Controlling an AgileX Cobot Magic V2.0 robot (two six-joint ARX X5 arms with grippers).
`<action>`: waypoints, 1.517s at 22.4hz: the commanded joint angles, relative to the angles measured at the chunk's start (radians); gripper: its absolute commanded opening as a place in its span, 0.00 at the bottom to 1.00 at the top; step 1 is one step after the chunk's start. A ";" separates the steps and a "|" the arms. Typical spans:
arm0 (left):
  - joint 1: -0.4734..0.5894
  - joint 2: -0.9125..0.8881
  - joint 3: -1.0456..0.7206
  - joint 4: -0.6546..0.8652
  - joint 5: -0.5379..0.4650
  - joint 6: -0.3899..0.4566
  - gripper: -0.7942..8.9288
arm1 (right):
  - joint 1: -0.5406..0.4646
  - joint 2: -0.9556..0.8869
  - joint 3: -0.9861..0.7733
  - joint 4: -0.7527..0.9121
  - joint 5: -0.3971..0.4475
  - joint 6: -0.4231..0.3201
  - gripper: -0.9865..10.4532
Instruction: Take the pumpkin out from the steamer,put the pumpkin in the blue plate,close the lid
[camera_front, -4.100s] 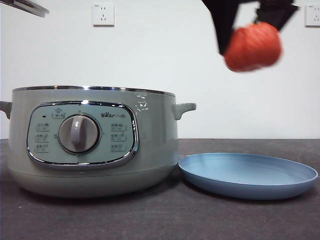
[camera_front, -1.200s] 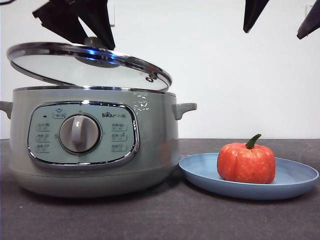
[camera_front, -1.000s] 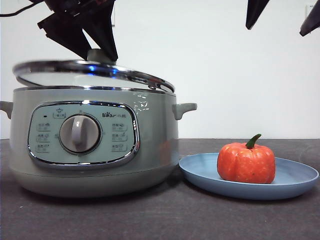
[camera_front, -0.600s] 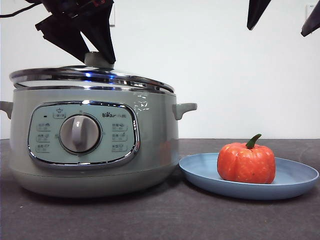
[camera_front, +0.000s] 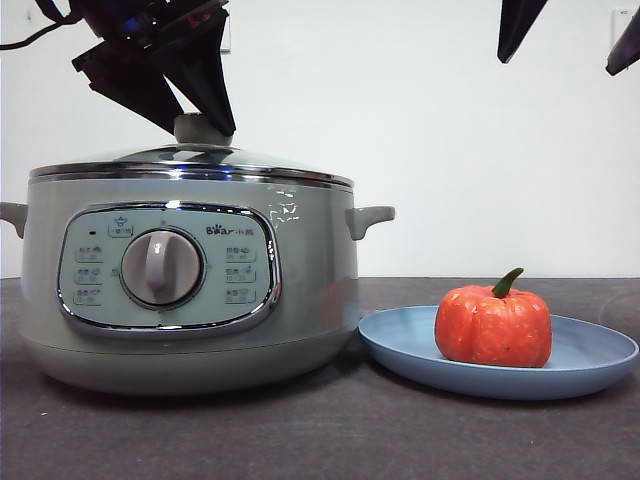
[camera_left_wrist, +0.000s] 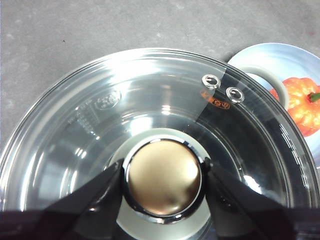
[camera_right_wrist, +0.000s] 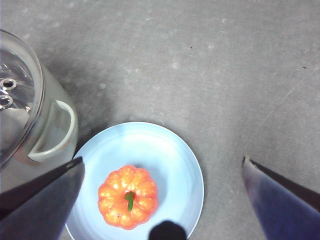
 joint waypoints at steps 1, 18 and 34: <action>-0.005 0.018 -0.026 -0.040 0.008 -0.011 0.56 | 0.000 -0.002 -0.006 -0.001 0.002 0.009 0.61; -0.005 -0.353 -0.025 -0.078 0.002 0.006 0.07 | 0.001 -0.100 -0.006 0.037 -0.005 -0.063 0.27; -0.005 -0.816 -0.579 0.310 -0.154 -0.043 0.07 | 0.004 -0.588 -0.534 0.511 -0.084 -0.093 0.07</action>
